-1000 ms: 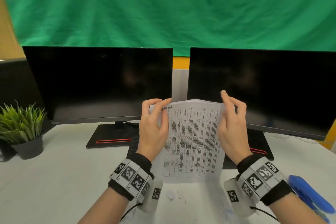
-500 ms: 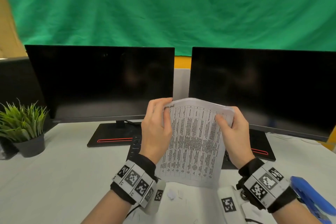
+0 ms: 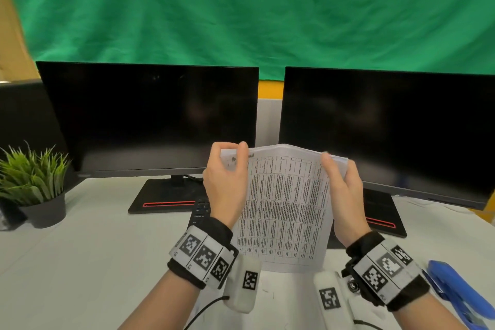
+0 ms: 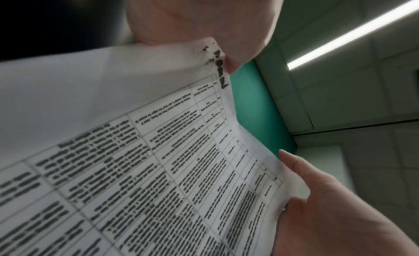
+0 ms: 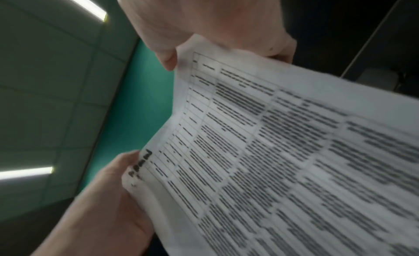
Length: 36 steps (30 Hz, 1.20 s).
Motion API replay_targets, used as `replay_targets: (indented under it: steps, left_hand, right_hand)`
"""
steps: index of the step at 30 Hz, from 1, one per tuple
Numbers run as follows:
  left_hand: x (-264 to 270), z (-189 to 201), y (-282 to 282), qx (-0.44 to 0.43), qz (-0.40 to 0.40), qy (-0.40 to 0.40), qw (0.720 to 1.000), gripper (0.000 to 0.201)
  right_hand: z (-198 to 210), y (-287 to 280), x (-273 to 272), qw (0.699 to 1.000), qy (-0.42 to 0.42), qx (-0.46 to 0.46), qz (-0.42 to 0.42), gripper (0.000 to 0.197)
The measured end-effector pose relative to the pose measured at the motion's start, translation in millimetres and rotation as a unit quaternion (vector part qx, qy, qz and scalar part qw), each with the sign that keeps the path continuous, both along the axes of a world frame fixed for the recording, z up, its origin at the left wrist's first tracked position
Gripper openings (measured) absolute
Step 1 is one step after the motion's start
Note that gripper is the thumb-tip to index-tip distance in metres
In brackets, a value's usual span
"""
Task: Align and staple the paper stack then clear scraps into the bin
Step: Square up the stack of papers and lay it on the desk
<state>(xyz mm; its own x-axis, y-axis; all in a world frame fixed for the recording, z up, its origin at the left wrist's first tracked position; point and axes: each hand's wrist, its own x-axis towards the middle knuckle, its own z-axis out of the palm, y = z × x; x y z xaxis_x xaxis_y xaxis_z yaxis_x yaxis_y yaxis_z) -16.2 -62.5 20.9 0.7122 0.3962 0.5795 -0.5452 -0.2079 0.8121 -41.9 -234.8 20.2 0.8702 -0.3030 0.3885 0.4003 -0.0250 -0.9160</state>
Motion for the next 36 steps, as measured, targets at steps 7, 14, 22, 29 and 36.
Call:
replay_targets:
  steps: [7, 14, 22, 29, 36]
  left_hand:
    - [3.5, 1.4, -0.1, -0.010, -0.005, -0.008, 1.000, 0.015]
    - [5.7, 5.3, 5.5, -0.011, -0.011, 0.002, 1.000, 0.015]
    - [6.1, 4.7, 12.2, -0.015, -0.085, 0.011, 0.996, 0.030]
    - [8.9, 2.2, 18.5, -0.015, -0.092, 0.002, 0.996, 0.031]
    - [0.5, -2.5, 15.2, 0.093, -0.092, -0.022, 0.991, 0.057]
  right_hand:
    - [18.8, 3.3, 17.2, 0.997, 0.016, -0.021, -0.074, 0.020]
    - [18.2, 2.8, 21.1, 0.991, -0.016, -0.042, -0.127, 0.014]
    - [20.7, -6.7, 31.6, 0.994, 0.006, -0.034, -0.100, 0.034]
    - [-2.0, -14.8, 18.2, 0.991, -0.031, -0.127, 0.033, 0.039]
    - [-10.4, -15.6, 14.2, 0.989, -0.081, -0.120, 0.004, 0.012]
